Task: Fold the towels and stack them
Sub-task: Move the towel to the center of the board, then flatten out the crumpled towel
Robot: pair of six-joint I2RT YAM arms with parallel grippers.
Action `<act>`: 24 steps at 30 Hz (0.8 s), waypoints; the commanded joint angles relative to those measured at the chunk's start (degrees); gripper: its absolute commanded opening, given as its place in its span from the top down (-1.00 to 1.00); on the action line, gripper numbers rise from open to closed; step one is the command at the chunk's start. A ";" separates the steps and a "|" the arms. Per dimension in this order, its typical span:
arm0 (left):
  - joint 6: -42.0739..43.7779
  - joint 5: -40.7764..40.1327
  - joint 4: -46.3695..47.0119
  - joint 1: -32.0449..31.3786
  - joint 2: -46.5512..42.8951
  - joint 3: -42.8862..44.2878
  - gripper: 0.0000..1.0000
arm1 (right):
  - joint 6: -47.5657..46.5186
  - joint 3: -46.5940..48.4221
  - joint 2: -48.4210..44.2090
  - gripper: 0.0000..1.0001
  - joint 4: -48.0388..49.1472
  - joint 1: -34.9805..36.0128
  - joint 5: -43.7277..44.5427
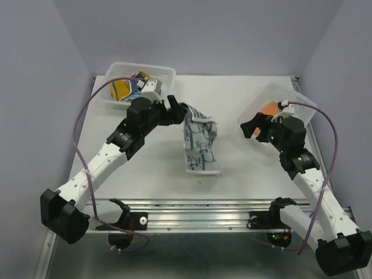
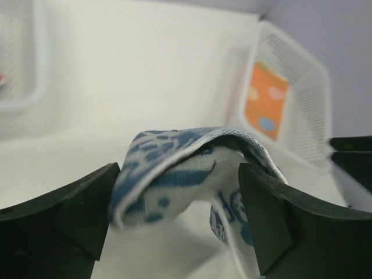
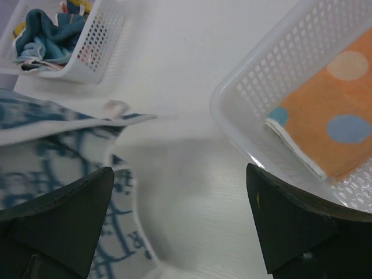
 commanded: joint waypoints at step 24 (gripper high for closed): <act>-23.15 1.09 -7.72 -9.68 -10.01 -38.51 -0.98 | 13.43 -5.49 12.24 -0.94 -20.21 29.93 20.19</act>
